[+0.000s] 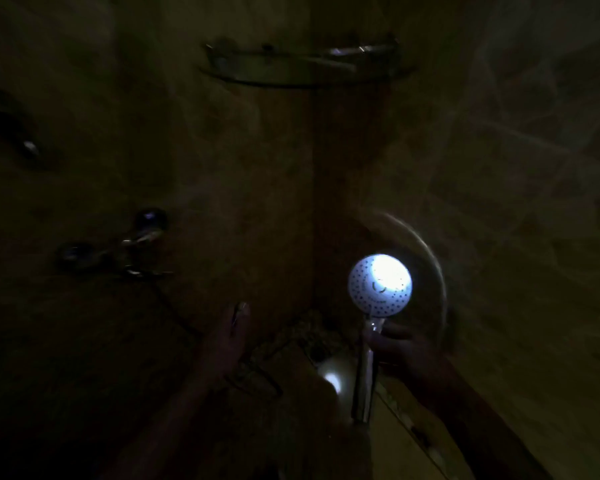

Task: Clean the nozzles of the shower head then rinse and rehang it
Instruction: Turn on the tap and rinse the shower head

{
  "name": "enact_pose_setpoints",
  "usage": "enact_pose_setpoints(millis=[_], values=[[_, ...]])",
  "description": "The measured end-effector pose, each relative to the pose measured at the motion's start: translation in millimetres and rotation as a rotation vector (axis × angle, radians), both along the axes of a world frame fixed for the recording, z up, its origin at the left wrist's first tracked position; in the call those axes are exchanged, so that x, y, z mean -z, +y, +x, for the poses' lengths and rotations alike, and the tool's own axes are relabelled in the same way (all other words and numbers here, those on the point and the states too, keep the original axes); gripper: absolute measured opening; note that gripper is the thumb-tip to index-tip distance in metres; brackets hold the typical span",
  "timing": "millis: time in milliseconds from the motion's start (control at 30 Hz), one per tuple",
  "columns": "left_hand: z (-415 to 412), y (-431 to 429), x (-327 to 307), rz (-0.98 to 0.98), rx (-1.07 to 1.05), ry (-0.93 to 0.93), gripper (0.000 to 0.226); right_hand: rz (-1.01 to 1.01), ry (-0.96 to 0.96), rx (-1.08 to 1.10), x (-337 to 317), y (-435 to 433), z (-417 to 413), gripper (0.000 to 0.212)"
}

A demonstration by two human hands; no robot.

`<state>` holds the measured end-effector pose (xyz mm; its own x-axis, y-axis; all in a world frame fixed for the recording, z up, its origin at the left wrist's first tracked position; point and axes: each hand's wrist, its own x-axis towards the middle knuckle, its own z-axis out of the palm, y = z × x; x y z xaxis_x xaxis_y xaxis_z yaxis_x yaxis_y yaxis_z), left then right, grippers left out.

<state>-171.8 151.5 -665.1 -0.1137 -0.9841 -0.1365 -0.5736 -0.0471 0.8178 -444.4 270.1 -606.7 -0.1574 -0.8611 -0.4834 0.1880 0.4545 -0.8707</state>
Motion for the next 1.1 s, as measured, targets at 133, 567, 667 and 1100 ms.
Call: enact_pose_setpoints(millis=[133, 567, 667, 1100], values=[[38.6, -28.9, -39.8, -0.07, -0.105, 0.0, 0.03, -0.016, -0.04, 0.001, -31.9, -23.2, 26.7, 0.025], [117.8, -131.4, 37.5, -0.052, -0.163, -0.063, 0.055, -0.022, -0.051, 0.06, -35.0, -68.4, 76.1, 0.012], [122.7, -139.3, 61.3, -0.101, -0.157, -0.106, 0.046, 0.004, -0.027, 0.092, -31.4, -71.5, 78.1, 0.013], [111.8, -122.1, 11.0, -0.026, -0.127, 0.126, 0.016, 0.017, -0.015, 0.062, -27.3, -56.2, 71.6, 0.013]])
